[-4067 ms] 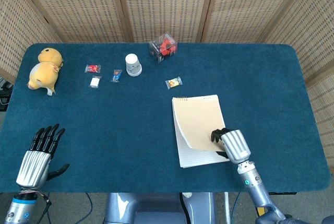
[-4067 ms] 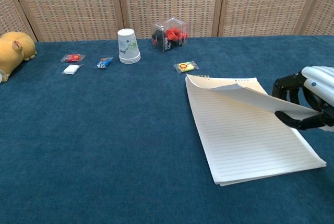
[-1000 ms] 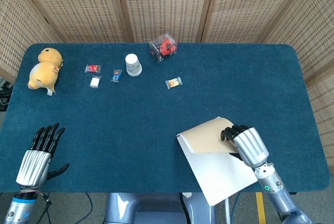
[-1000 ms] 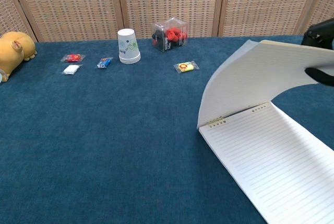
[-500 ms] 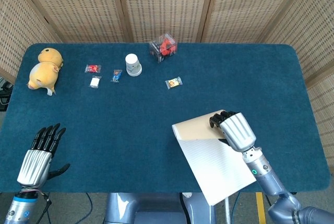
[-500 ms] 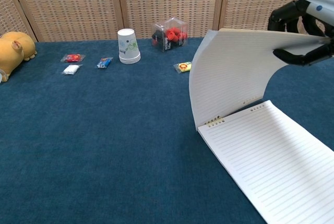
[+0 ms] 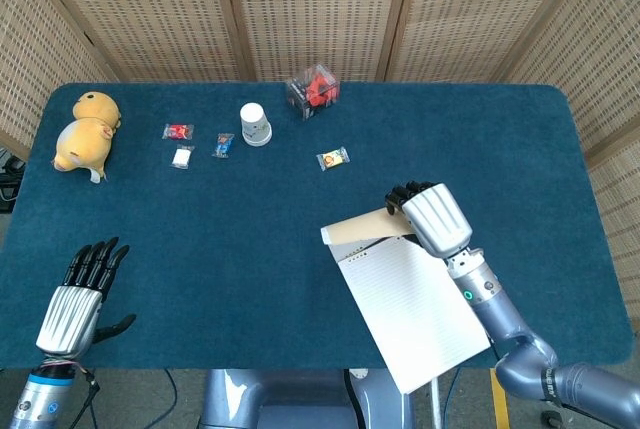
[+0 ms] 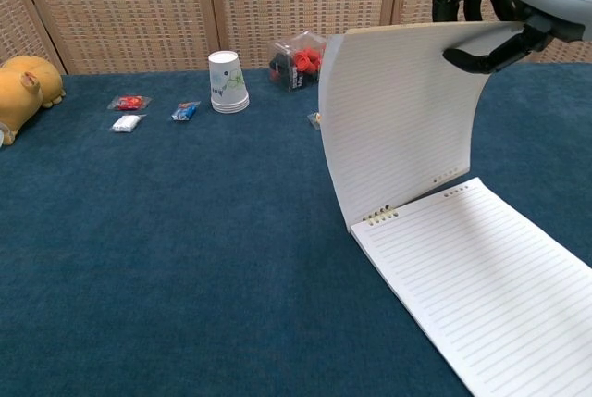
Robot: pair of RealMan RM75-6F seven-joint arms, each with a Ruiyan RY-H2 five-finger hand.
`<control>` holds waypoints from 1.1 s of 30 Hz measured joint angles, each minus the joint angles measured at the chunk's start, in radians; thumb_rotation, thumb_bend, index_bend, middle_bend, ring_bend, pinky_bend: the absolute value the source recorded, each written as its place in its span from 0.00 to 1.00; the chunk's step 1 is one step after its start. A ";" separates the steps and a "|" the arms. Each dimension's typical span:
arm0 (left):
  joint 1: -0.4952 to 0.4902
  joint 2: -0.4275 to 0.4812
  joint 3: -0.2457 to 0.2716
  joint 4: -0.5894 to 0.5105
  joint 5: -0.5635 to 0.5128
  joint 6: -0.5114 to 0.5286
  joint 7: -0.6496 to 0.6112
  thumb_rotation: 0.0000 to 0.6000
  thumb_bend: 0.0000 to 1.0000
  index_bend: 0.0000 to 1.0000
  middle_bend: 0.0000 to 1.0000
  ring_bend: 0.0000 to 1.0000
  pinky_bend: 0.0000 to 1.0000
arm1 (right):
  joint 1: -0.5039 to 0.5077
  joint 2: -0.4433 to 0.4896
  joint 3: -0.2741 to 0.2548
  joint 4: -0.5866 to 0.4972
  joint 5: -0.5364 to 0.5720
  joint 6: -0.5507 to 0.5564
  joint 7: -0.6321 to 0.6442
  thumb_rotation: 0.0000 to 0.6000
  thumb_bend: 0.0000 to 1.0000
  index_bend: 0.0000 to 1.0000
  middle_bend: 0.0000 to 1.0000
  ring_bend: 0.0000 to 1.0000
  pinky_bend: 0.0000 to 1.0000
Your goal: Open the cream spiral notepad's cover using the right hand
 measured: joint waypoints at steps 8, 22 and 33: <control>0.001 0.003 0.003 0.002 0.007 0.007 -0.015 1.00 0.01 0.00 0.00 0.00 0.04 | 0.052 -0.009 0.027 -0.004 0.054 -0.056 -0.048 1.00 0.50 0.63 0.62 0.56 0.74; -0.004 0.007 -0.003 0.011 -0.016 -0.005 -0.038 1.00 0.01 0.00 0.00 0.00 0.04 | 0.156 -0.081 0.070 0.038 0.164 -0.135 -0.115 1.00 0.50 0.62 0.62 0.55 0.74; -0.015 0.001 -0.002 0.017 -0.029 -0.029 -0.056 1.00 0.01 0.00 0.00 0.00 0.02 | 0.246 -0.150 0.094 0.130 0.250 -0.210 -0.144 1.00 0.29 0.42 0.42 0.36 0.55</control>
